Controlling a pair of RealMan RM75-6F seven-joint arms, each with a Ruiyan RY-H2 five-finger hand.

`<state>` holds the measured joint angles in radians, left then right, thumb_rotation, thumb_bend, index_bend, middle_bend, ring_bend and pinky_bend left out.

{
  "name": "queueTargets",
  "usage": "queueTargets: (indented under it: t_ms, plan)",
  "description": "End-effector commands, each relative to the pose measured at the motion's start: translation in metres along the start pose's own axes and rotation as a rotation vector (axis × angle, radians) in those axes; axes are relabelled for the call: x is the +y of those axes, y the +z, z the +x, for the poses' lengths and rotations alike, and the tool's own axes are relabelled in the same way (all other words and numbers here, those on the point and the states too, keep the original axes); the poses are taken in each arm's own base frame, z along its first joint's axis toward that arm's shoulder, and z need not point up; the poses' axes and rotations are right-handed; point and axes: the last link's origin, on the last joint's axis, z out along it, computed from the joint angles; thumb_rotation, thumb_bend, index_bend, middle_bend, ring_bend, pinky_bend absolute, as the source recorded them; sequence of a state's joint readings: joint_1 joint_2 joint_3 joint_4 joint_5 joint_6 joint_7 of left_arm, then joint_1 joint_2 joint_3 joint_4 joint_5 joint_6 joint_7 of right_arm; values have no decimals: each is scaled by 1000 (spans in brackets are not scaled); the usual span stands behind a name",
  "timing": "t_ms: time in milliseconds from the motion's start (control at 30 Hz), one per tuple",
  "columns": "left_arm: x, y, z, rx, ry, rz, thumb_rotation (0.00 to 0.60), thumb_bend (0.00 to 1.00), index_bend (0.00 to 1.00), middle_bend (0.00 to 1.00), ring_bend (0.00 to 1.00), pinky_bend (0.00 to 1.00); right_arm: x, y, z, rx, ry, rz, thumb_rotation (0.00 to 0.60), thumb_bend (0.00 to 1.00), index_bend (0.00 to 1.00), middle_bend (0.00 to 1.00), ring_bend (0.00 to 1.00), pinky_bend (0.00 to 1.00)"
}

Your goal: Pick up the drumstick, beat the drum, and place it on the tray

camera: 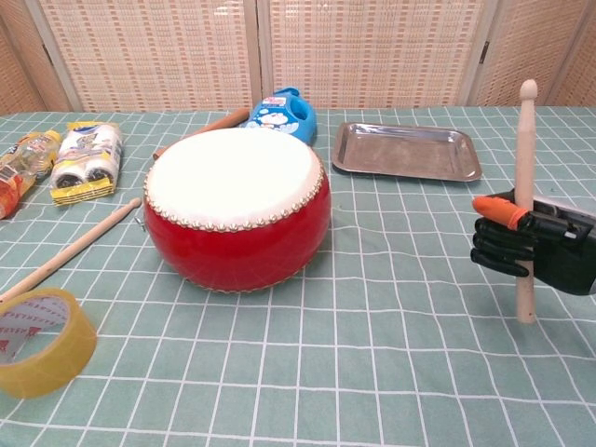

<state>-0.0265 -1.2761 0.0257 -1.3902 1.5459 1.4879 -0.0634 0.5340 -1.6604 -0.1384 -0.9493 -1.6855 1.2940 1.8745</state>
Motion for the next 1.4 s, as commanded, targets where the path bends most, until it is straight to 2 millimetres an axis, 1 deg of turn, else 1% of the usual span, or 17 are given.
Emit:
queueTargets:
  t_ms: [33,100,133,167,267,400,467,567,733,767,800,900,1000,1133,1300,1400]
  plan:
    - [1,1,0,2,0,-2,600,255,30,0,0,14,-25,1,-3,-8,-114,68,550,610,1000,1000,1000,1000]
    - [1,1,1,5,3,-4,600,255,31,0,0,14,-36,6,-5,-2,-220,82,570,610,1000,1000,1000,1000]
    - [1,1,1,6,4,-5,600,255,31,0,0,14,-43,9,-6,6,-246,91,580,610,1000,1000,1000,1000]
    - [1,2,2,8,5,-7,600,256,32,0,0,14,-51,13,-7,9,-319,89,591,610,1000,1000,1000,1000]
    - [2,3,3,14,3,-11,600,255,32,0,0,14,-67,26,-10,24,-531,85,594,611,1000,1000,1000,1000]
    - [3,4,4,18,5,-16,600,254,32,0,0,15,-94,51,-20,55,-863,61,600,612,1000,1000,1000,1000]
    - [3,4,4,19,5,-19,600,254,32,0,0,14,-103,64,-25,71,-989,49,600,612,1000,1000,1000,1000]
    - [3,5,5,22,5,-22,600,254,32,0,0,14,-116,87,-31,118,-1228,49,600,612,1000,1000,1000,1000]
    - [2,6,6,26,8,-24,600,255,32,0,0,14,-123,127,-46,170,-1599,44,600,612,1000,1000,1000,1000]
    - [2,6,6,26,7,-24,600,255,32,0,0,14,-123,135,-52,190,-1630,52,600,612,1000,1000,1000,1000]
    - [2,6,6,26,6,-24,600,254,32,0,0,14,-122,147,-57,223,-1713,72,600,613,1000,1000,1000,1000]
    - [2,5,6,25,2,-22,600,255,31,0,0,14,-118,167,-70,227,-1824,75,600,617,1000,1000,1000,1000]
    - [1,5,5,20,0,-19,600,254,32,0,0,14,-119,184,-82,223,-1911,78,600,619,1000,1000,1000,1000]
    - [-1,5,4,17,-2,-16,600,255,31,0,0,15,-120,201,-97,202,-2071,102,600,627,1000,1000,1000,1000]
    - [-2,4,2,16,-11,-12,600,254,32,0,0,15,-122,213,-114,182,-2277,155,600,639,1000,1000,1000,1000]
    - [-3,4,1,14,-17,-11,600,254,31,0,0,14,-119,215,-117,176,-2305,149,600,645,1000,1000,1000,1000]
